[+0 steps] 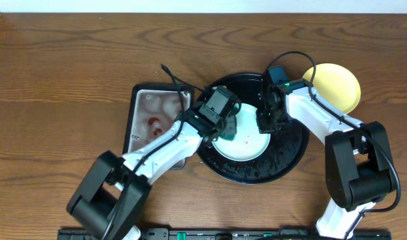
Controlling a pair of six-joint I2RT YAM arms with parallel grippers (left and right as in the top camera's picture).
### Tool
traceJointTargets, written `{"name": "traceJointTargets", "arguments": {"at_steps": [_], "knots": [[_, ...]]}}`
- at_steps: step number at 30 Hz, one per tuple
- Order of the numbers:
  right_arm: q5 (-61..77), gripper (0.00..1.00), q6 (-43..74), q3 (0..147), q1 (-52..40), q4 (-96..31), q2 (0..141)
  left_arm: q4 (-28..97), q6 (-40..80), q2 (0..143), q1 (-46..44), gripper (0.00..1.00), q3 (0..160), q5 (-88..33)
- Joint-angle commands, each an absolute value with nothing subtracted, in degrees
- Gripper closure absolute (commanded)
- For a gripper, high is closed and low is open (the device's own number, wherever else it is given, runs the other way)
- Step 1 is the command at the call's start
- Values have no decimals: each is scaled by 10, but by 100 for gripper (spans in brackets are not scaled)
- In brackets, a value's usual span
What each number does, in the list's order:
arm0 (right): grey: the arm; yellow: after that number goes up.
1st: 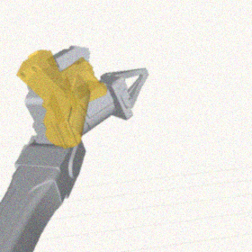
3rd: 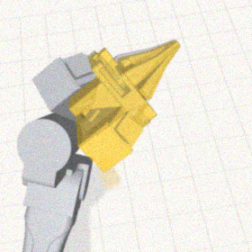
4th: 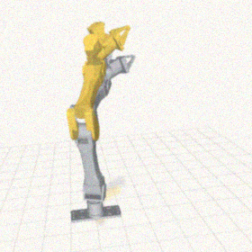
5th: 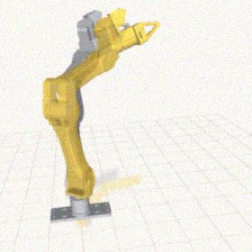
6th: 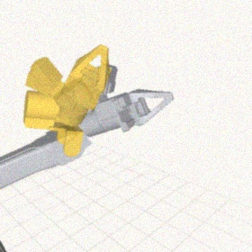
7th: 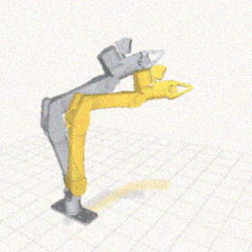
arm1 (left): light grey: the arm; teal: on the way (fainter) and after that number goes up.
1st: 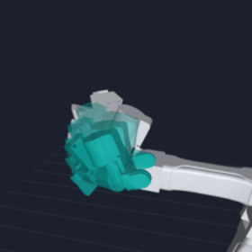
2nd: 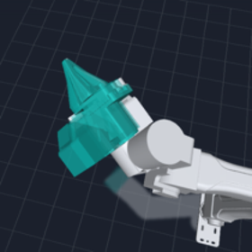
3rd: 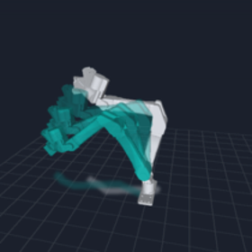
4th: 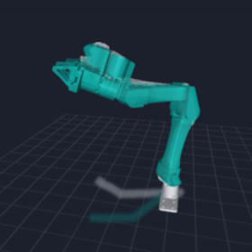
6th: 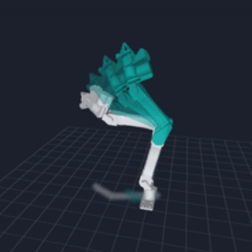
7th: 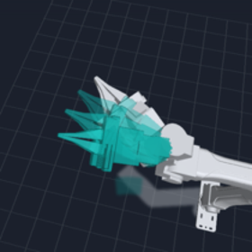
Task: Clean dirty plates on tray and stack at the side
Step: 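Scrub the pale green plate with the sponge, right gripper holding rim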
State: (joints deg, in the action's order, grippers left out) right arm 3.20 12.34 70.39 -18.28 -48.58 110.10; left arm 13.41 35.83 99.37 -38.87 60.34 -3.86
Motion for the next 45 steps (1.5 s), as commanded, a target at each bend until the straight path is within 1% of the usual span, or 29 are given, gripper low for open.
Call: {"name": "traceJointTargets", "arguments": {"at_steps": [1,5,9,13,16,21,25,29,34,38,45], "knots": [[37,99,113,692,-196,-488,1111,114,380,990,-404,93,601,-39],[37,99,113,692,-196,-488,1111,66,392,1021,-423,93,601,-93],[37,99,113,692,-196,-488,1111,39,440,1054,-439,93,601,-103],[37,99,113,692,-196,-488,1111,14,449,1082,-445,93,601,-135],[37,99,113,692,-196,-488,1111,34,448,1095,-443,93,601,-120],[37,99,113,692,-196,-489,1111,136,425,1093,-420,93,601,-11],[37,99,113,692,-196,-489,1111,180,382,1068,-387,93,601,7],[37,99,113,692,-196,-489,1111,184,359,1026,-374,93,601,4],[37,99,113,692,-196,-489,1111,181,358,975,-380,92,601,-11],[37,99,113,692,-196,-488,1111,158,362,988,-397,93,601,-50],[37,99,113,692,-195,-489,1111,108,397,1048,-439,92,601,-79]]}}
